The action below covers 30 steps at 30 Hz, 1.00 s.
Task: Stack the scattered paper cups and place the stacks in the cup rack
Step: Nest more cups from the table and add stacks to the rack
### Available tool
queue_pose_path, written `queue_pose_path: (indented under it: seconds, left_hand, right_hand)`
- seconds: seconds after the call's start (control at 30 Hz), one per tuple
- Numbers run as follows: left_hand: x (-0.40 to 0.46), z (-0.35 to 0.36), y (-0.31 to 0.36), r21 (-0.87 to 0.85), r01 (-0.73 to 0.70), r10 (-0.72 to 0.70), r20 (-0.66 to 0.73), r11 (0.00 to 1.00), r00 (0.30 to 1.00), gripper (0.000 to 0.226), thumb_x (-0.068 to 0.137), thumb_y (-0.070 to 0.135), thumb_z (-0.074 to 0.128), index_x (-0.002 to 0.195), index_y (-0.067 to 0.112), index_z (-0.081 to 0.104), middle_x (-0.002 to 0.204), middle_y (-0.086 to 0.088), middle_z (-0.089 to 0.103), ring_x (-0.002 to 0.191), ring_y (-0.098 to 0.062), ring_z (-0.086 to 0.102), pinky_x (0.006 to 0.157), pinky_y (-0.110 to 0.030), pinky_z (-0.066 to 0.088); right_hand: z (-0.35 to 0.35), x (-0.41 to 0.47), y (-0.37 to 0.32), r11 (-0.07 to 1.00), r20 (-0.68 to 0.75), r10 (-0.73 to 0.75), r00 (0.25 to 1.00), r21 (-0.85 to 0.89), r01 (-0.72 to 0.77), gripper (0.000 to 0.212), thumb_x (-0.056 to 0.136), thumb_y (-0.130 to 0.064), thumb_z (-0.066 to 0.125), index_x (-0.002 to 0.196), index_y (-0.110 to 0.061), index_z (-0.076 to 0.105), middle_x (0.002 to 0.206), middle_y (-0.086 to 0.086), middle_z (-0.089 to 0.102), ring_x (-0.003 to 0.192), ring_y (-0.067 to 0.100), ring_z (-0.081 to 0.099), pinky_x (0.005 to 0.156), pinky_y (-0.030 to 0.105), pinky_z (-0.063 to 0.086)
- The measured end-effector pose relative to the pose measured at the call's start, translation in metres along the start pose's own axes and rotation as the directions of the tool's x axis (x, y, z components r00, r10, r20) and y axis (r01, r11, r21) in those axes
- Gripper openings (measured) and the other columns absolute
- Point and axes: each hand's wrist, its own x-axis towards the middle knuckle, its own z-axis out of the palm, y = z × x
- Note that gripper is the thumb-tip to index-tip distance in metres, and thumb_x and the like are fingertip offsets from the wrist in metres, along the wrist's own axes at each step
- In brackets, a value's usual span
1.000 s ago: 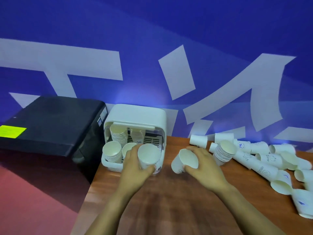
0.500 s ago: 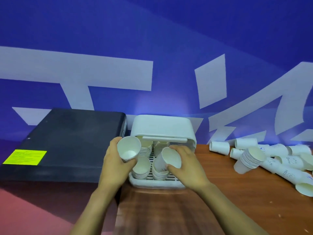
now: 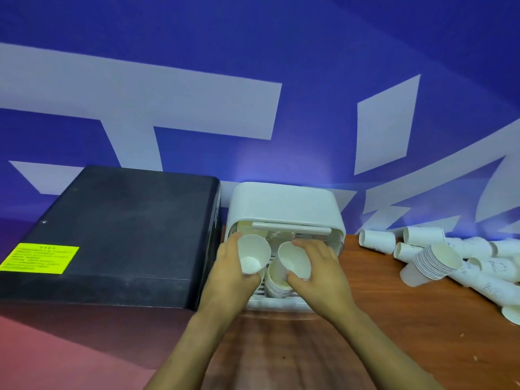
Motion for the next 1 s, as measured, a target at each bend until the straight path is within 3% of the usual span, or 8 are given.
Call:
queue_pose_path:
  seconds: [0.17, 0.27, 0.4, 0.57, 0.77, 0.87, 1.0]
  left_hand:
    - [0.012, 0.016, -0.013, 0.049, 0.035, -0.038, 0.075, 0.998, 0.996, 0.065, 0.074, 0.037, 0.071, 0.13, 0.034, 0.039, 0.124, 0.006, 0.048, 0.108, -0.016, 0.053, 0.09, -0.04, 0.05]
    - [0.015, 0.026, -0.025, 0.195, 0.08, -0.103, 0.114, 0.978, 0.988, 0.068, 0.074, 0.028, 0.069, 0.134, 0.028, 0.037, 0.131, 0.003, 0.046, 0.117, -0.02, 0.049, 0.096, -0.039, 0.045]
    - [0.015, 0.034, -0.039, 0.342, 0.127, -0.196, 0.175, 0.931, 0.965, 0.094, 0.072, 0.028, 0.071, 0.149, 0.023, 0.016, 0.149, -0.004, 0.027, 0.136, -0.025, 0.031, 0.108, -0.044, 0.035]
    - [0.01, 0.033, -0.031, 0.407, 0.12, -0.202, 0.166, 0.905, 0.965, 0.097, 0.079, 0.035, 0.068, 0.152, 0.024, 0.004, 0.159, -0.006, 0.007, 0.146, -0.024, 0.01, 0.116, -0.042, 0.023]
    - [-0.032, 0.032, 0.015, 0.253, -0.125, 0.104, 0.095, 0.959, 0.99, 0.069, 0.082, 0.032, 0.063, 0.143, 0.034, 0.03, 0.147, 0.014, 0.031, 0.135, -0.01, 0.028, 0.11, -0.028, 0.026]
    - [-0.047, 0.044, 0.021, 0.174, -0.126, 0.095, 0.178, 0.977, 0.979, 0.053, 0.085, 0.03, 0.063, 0.134, 0.032, 0.042, 0.133, 0.013, 0.047, 0.122, -0.009, 0.044, 0.103, -0.027, 0.036]
    - [-0.057, 0.076, 0.027, 0.145, -0.078, 0.035, 0.274, 0.986, 0.961, 0.04, 0.085, 0.028, 0.063, 0.124, 0.029, 0.053, 0.118, 0.012, 0.056, 0.111, -0.009, 0.053, 0.097, -0.028, 0.043]
  right_hand:
    - [0.007, 0.0, 0.005, 0.999, 0.044, 0.0, 0.999, -0.038, 0.001, 0.06, 0.07, -0.039, 0.062, 0.128, -0.028, 0.05, 0.128, -0.01, 0.05, 0.119, 0.015, 0.041, 0.099, 0.022, 0.032]
    - [0.014, 0.0, 0.011, 0.997, 0.145, 0.017, 0.989, -0.078, -0.006, 0.065, 0.077, -0.039, 0.066, 0.136, -0.03, 0.041, 0.136, -0.01, 0.046, 0.127, 0.016, 0.036, 0.105, 0.025, 0.03]
    - [0.02, -0.001, 0.02, 0.996, 0.339, 0.068, 0.938, -0.074, -0.046, 0.081, 0.078, -0.046, 0.065, 0.146, -0.032, 0.024, 0.148, -0.009, 0.035, 0.137, 0.015, 0.027, 0.111, 0.032, 0.03]
    - [0.017, -0.003, 0.029, 0.999, 0.351, 0.034, 0.936, -0.033, -0.024, 0.081, 0.078, -0.041, 0.065, 0.146, -0.033, 0.023, 0.15, -0.012, 0.032, 0.138, 0.015, 0.028, 0.112, 0.033, 0.029]
    - [-0.008, -0.03, 0.045, 0.987, 0.241, 0.054, 0.969, 0.132, -0.088, 0.067, 0.081, -0.031, 0.067, 0.14, -0.034, 0.036, 0.139, -0.016, 0.04, 0.129, 0.006, 0.037, 0.108, 0.024, 0.032]
    - [-0.025, -0.055, 0.066, 0.989, 0.284, 0.102, 0.953, 0.079, -0.129, 0.057, 0.084, -0.027, 0.066, 0.136, -0.028, 0.043, 0.129, -0.012, 0.045, 0.121, 0.005, 0.044, 0.092, 0.003, 0.031]
    - [-0.056, -0.079, 0.096, 0.987, 0.255, 0.155, 0.954, -0.004, -0.159, 0.048, 0.085, -0.031, 0.065, 0.131, -0.027, 0.049, 0.126, -0.01, 0.049, 0.117, 0.005, 0.047, 0.096, 0.013, 0.034]
